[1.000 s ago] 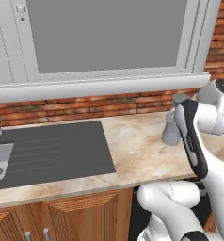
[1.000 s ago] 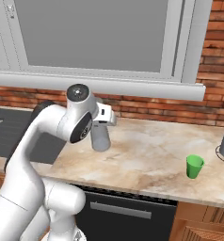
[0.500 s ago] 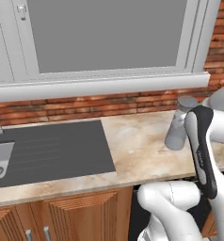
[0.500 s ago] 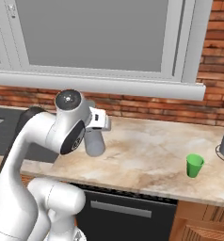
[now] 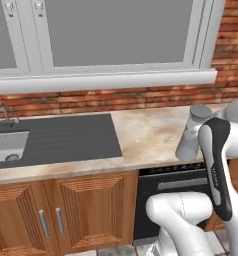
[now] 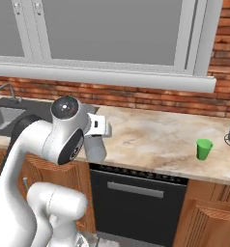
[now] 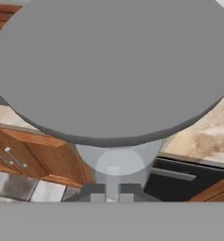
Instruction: Place the pitcher and cup on the dining counter for serving.
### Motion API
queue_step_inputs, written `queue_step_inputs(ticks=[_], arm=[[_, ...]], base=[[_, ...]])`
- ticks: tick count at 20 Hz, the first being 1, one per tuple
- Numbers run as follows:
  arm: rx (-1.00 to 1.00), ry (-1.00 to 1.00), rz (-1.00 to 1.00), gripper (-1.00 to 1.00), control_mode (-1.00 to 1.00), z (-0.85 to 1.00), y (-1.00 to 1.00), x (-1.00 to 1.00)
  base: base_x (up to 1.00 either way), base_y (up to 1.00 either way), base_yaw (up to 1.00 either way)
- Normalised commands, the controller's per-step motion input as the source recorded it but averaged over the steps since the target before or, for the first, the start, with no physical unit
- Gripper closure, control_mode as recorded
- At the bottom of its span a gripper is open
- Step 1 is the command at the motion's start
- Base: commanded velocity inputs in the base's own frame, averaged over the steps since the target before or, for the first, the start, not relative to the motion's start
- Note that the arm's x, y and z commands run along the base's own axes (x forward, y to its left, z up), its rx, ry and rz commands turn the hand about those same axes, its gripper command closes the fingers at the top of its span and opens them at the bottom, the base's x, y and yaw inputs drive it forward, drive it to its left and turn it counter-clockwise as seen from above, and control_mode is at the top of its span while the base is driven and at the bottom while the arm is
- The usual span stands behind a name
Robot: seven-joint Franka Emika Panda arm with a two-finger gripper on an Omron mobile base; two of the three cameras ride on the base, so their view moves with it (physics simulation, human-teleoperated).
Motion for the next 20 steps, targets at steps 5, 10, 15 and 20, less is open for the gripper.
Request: queue_step_inputs(ticks=[5, 10, 15, 20], arm=[[0.00, 0.00, 0.00, 1.00, 1.00, 0.00, 0.00, 0.00], [0.00, 0.00, 0.00, 1.00, 1.00, 0.00, 0.00, 0.00], [0.00, 0.00, 0.00, 1.00, 1.00, 0.00, 0.00, 0.00], [0.00, 0.00, 0.00, 1.00, 1.00, 0.00, 0.00, 0.00]], base=[[-0.55, 0.31, 0.26], [-0.22, 0.29, 0.51], [-0.03, 0.03, 0.68], [-0.03, 0.00, 0.77]])
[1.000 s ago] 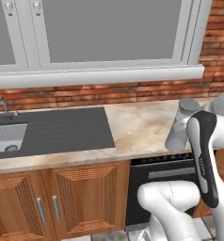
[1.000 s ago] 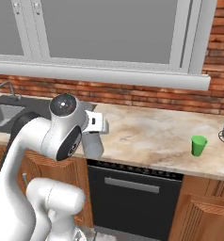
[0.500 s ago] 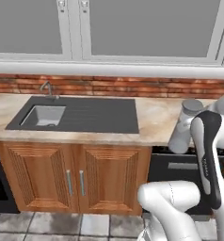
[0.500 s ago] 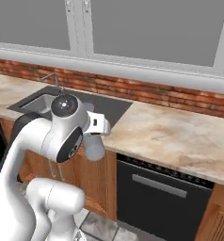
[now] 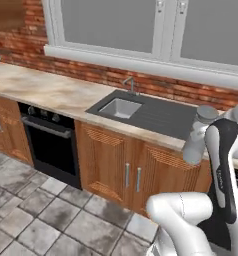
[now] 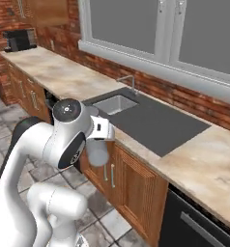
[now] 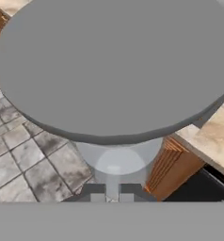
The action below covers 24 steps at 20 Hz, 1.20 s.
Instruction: Place the pitcher and cup on the dining counter for serving.
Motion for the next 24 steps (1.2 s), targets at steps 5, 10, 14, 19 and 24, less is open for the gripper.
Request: queue_step_inputs(ticks=[5, 10, 14, 19, 24], arm=[[0.00, 0.00, 0.00, 1.00, 1.00, 0.00, 0.00, 0.00], [0.00, 0.00, 0.00, 1.00, 1.00, 0.00, 0.00, 0.00], [0.00, 0.00, 0.00, 1.00, 1.00, 0.00, 0.00, 0.00], [0.00, 0.00, 0.00, 1.00, 1.00, 0.00, 0.00, 0.00], [0.00, 0.00, 0.00, 1.00, 1.00, 0.00, 0.00, 0.00]], base=[[-0.13, 0.00, 0.82], [-0.07, 0.00, 0.86], [0.02, 0.04, 0.89], [0.21, 0.00, 0.86], [0.60, -0.08, 0.72]])
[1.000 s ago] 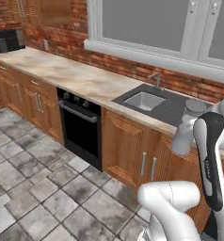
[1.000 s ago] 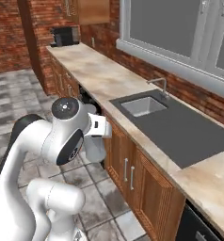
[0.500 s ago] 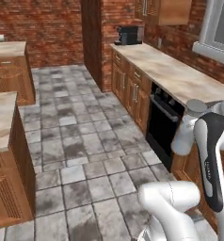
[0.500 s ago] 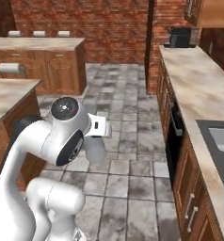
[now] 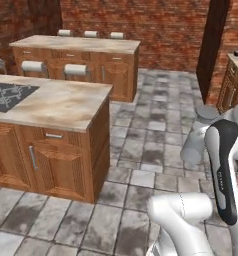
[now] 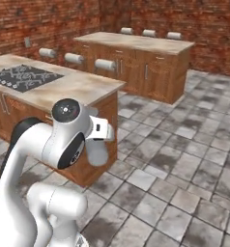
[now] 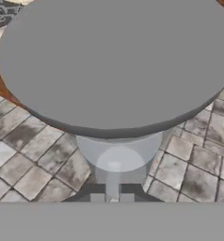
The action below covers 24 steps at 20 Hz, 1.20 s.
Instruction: Place the pitcher and cup on the dining counter for serving.
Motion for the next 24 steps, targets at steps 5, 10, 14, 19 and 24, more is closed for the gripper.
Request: queue_step_inputs(ticks=[5, 10, 14, 19, 24], arm=[[0.00, 0.00, 0.00, 1.00, 1.00, 0.00, 0.00, 0.00], [0.00, 0.00, 0.00, 1.00, 1.00, 0.00, 0.00, 0.00], [0.00, 0.00, 0.00, 1.00, 1.00, 0.00, 0.00, 0.00], [0.00, 0.00, 0.00, 1.00, 1.00, 0.00, 0.00, 0.00], [0.00, 0.00, 0.00, 1.00, 1.00, 0.00, 0.00, 0.00]], base=[[0.89, -0.44, 0.54], [0.79, -0.75, 0.43], [0.76, -0.79, 0.40], [0.71, -0.71, 0.39], [0.67, -0.61, 0.39]])
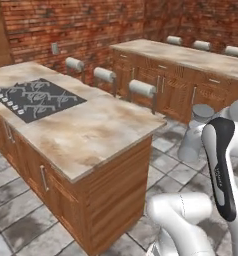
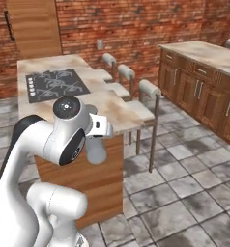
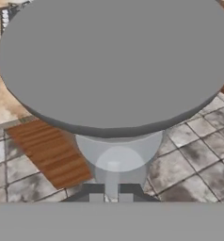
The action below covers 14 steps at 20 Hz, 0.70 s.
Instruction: Place the pitcher and cup on the dining counter for serving.
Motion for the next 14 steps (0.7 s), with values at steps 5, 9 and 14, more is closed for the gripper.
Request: queue_step_inputs(ticks=[5, 9, 14], arm=[[0.00, 0.00, 0.00, 1.00, 1.00, 0.00, 0.00, 0.00], [0.00, 0.00, 0.00, 1.00, 1.00, 0.00, 0.00, 0.00], [0.00, 0.00, 0.00, 1.00, 1.00, 0.00, 0.00, 0.00]], base=[[0.61, -0.51, 0.39], [0.46, -0.46, 0.40], [0.33, -0.39, 0.45]])
